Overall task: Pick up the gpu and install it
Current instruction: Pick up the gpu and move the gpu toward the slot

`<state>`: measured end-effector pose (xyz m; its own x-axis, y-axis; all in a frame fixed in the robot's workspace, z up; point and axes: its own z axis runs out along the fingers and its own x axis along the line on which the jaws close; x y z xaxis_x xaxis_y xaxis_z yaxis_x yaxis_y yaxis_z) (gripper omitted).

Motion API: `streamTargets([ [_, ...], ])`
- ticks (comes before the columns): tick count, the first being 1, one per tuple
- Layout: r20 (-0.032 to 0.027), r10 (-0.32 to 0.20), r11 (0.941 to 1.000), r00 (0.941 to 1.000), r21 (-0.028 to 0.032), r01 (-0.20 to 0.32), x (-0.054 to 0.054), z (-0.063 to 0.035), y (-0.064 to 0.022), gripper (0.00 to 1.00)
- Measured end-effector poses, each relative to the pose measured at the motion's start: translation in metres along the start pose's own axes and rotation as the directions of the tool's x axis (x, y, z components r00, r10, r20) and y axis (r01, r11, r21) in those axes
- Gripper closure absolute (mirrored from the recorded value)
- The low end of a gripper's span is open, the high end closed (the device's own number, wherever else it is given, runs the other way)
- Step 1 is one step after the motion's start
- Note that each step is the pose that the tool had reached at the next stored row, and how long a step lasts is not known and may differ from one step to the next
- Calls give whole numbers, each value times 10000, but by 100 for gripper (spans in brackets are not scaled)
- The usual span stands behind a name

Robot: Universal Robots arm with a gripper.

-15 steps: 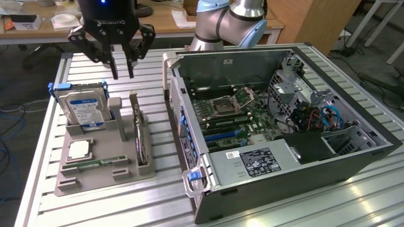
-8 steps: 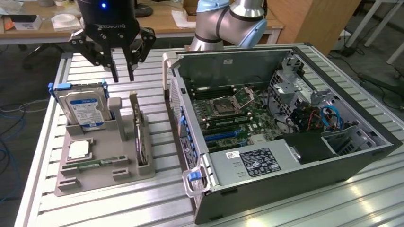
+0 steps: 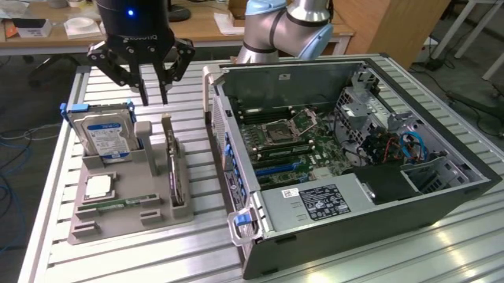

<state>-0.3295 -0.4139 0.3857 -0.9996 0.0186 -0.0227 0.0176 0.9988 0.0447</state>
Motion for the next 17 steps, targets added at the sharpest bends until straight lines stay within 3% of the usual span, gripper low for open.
streamTargets([
  [17, 0, 2, 10000, 10000, 0, -2, 3, 142, -96, 65],
])
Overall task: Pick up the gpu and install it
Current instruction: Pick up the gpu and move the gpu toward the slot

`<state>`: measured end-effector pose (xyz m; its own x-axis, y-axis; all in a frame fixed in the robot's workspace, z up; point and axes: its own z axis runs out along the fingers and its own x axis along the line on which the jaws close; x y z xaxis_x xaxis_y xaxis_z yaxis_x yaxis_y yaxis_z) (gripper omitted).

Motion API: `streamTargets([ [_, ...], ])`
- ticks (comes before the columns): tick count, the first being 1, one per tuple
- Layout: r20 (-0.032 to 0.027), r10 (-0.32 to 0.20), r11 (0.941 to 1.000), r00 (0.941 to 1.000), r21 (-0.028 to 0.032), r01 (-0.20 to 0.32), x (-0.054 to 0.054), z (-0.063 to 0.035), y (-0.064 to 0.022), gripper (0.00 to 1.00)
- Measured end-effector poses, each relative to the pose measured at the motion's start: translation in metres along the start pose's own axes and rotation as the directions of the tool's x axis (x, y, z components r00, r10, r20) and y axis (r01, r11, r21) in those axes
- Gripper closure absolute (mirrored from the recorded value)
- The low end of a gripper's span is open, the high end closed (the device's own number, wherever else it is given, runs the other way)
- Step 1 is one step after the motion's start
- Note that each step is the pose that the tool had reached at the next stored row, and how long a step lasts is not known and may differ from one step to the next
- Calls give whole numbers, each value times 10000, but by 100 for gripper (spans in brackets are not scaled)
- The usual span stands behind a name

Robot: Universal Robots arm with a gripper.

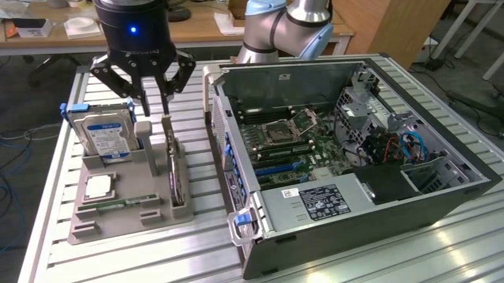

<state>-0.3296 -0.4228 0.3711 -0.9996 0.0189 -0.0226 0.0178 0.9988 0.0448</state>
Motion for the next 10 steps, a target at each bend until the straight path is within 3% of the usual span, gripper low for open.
streamTargets([
  [10, 1, 0, 10000, 10000, -1, 0, -1, 64, -157, 65],
])
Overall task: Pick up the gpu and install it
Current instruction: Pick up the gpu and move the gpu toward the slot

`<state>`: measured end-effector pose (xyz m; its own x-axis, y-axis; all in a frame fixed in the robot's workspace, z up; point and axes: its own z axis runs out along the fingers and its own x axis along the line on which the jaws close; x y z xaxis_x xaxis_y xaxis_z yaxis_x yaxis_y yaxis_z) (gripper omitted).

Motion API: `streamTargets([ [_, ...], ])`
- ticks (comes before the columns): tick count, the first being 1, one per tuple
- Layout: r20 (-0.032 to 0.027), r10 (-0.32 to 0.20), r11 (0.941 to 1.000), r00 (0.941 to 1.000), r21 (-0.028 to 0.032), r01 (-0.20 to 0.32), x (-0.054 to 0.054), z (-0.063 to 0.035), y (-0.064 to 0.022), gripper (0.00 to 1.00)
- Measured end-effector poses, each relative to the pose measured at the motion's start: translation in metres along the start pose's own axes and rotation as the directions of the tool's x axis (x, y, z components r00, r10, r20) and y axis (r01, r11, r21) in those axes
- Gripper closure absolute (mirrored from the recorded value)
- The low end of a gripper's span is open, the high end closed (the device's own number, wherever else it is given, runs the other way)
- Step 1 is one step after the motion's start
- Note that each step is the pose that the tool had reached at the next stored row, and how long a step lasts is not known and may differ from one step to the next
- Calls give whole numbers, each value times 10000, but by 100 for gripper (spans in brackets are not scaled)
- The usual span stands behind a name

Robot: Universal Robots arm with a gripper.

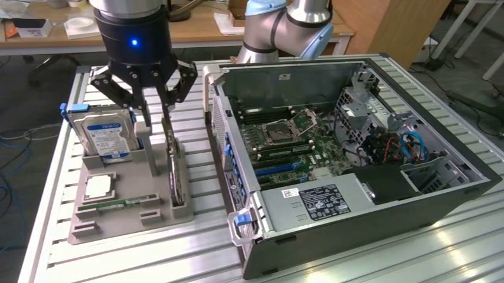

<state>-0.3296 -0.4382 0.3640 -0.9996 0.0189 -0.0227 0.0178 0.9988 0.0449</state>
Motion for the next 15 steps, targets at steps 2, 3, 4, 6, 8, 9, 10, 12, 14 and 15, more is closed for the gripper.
streamTargets([
  [2, 2, 0, 10000, 10000, -1, 0, -1, 20, -22, 65],
  [3, 1, 0, 10000, 10000, 0, 0, -1, 30, -33, 65],
  [4, -2, 0, 10000, 10000, 2, 0, 0, 38, -45, 65],
  [6, -1, 0, 10000, 10000, 1, 0, 0, 60, -70, 65],
  [8, -1, 0, 10000, 10000, 2, 0, 0, 81, -97, 65],
  [9, 0, 0, 10000, 10000, 1, 0, 0, 91, -110, 65],
  [10, 0, -1, 10000, 10000, 1, 1, 0, 100, -123, 65],
  [12, 2, -1, 10000, 10000, -1, 1, -1, 126, -143, 65],
  [14, 0, 1, 10000, 10000, 1, -1, 1, 162, -146, 65],
  [15, 0, 1, 10000, 10000, 1, -1, 2, 180, -147, 65],
])
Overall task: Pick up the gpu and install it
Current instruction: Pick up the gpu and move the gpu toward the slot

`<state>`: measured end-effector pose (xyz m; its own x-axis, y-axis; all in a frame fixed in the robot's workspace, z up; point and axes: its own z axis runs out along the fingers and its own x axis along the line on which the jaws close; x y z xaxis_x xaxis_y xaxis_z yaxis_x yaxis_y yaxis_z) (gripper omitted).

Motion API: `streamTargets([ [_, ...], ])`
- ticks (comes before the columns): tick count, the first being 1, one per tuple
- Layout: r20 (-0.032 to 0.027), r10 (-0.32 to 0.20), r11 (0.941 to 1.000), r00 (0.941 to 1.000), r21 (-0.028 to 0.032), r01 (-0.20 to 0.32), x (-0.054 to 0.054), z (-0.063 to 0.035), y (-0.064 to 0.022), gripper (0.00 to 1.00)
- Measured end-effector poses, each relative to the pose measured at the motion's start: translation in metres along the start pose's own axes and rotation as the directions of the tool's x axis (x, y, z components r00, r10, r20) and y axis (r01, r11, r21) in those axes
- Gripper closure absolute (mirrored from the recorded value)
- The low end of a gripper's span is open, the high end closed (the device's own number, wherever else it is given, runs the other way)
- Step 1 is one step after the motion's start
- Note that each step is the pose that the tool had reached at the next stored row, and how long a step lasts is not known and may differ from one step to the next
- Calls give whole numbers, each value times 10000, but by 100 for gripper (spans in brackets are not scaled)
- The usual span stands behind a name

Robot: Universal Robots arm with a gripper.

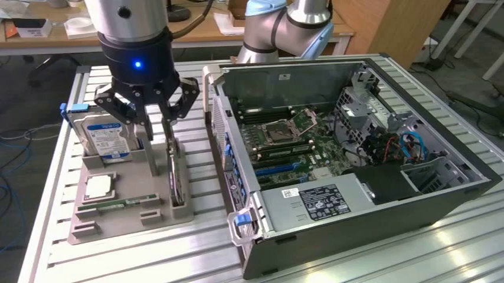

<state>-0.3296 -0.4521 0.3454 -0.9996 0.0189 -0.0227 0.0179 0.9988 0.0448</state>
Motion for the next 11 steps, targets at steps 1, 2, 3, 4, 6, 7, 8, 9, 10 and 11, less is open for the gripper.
streamTargets([
  [1, 0, 0, 10000, 10000, 0, 0, 1, 18, -1, 65],
  [2, -1, -1, 10000, 10000, 0, 1, 1, 35, -2, 65],
  [3, 0, -1, 10000, 10000, 0, 1, 1, 53, -3, 65],
  [4, 0, -1, 10000, 10000, 0, 1, 1, 71, -4, 65],
  [6, 0, -1, 10000, 10000, 0, 1, 2, 106, -5, 65],
  [7, 0, -1, 10000, 10000, 0, 1, 2, 109, -6, 65],
  [8, -1, -1, 10000, 10000, 0, 1, 2, 109, -6, 65],
  [9, -1, -1, 10000, 10000, 1, 1, 2, 109, -6, 65],
  [10, -1, -1, 10000, 10000, 0, 1, 2, 109, -6, 65],
  [11, -1, -1, 10000, 10000, 0, 1, 2, 109, -6, 65],
])
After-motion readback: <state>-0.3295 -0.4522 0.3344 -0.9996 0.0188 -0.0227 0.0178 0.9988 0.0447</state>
